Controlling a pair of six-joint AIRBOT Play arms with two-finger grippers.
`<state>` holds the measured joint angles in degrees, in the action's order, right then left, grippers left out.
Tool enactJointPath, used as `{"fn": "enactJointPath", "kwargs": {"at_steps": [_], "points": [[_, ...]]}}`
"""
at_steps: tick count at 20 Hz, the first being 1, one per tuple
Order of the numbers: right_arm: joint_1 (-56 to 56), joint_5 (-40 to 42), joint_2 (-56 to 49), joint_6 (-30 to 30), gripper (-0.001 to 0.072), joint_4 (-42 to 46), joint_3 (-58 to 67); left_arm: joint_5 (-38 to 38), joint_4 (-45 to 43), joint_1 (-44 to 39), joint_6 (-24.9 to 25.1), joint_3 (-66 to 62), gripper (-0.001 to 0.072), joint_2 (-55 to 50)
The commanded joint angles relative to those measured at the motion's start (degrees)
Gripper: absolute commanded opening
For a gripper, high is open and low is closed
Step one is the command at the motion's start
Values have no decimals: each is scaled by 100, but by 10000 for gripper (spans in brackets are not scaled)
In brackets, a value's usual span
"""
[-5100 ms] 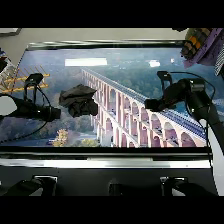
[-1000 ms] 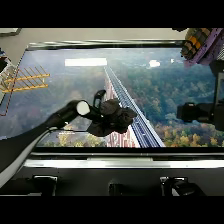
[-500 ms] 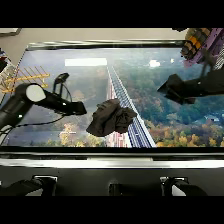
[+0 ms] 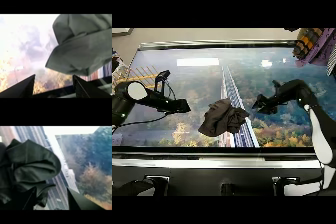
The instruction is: Fold the clothes and pants, and hang the long-sleeved shirts on hangers.
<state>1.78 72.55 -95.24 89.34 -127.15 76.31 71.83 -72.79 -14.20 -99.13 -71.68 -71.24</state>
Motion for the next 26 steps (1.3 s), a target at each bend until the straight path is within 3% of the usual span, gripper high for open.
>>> {"fn": "enactJointPath", "kwargs": {"at_steps": [1,9,10,12,13,14,17,20,23,26], "points": [[-68,-190,-529,195,454,-275,-15,-282,-240,20,-306,0,535,2],[-525,-664,-813,-17,424,-420,-15,-61,-328,452,-654,28,535,4],[-599,-660,-876,-2,386,-415,-15,70,-328,579,-651,28,535,4],[-634,-688,-894,138,199,-426,-11,262,-313,855,-608,42,535,15],[-625,-691,-861,140,93,-413,-9,293,-203,997,-444,92,535,24],[-627,-702,-793,179,38,-391,-9,271,35,1147,-199,223,535,31],[-627,-787,-485,199,38,-350,-9,-120,1412,1482,769,1115,535,28],[-627,-763,-199,192,38,-350,-9,-1008,2789,1484,1541,2308,535,-39],[-627,-688,-24,149,38,-348,-9,-1574,3563,1279,1989,3091,534,-262],[-629,-597,57,107,38,-354,-9,-1672,3740,811,2140,3178,534,-647]]}}
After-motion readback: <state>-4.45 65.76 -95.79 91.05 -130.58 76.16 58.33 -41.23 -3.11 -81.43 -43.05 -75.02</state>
